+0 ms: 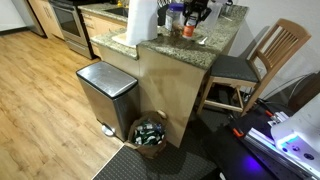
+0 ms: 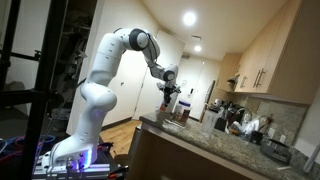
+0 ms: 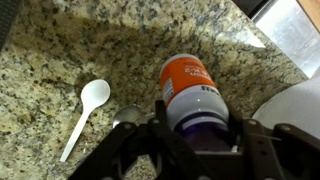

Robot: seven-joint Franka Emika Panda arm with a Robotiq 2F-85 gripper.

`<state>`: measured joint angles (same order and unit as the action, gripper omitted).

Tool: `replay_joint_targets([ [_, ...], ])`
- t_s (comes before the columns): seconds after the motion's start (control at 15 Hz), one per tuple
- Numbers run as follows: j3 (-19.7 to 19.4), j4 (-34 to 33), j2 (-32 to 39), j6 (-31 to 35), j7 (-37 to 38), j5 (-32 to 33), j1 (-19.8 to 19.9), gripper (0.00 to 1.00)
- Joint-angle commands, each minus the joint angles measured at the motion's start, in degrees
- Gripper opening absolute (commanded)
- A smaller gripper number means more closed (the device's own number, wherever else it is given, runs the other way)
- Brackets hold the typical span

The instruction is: Place the white and orange bottle on the counter

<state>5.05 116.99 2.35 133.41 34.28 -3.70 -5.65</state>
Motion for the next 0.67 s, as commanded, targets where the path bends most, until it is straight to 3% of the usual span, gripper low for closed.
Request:
replay_joint_targets([
  [0.0, -0.09, -1.36, 0.09, -5.54, -6.15, -1.25, 0.20, 0.26],
  [0.27, -0.37, -2.34, 0.25, -9.86, -9.89, 3.82, 0.18, 0.26],
  [0.6, -0.48, -1.44, 0.29, -3.53, -11.86, 10.38, 0.17, 0.26],
])
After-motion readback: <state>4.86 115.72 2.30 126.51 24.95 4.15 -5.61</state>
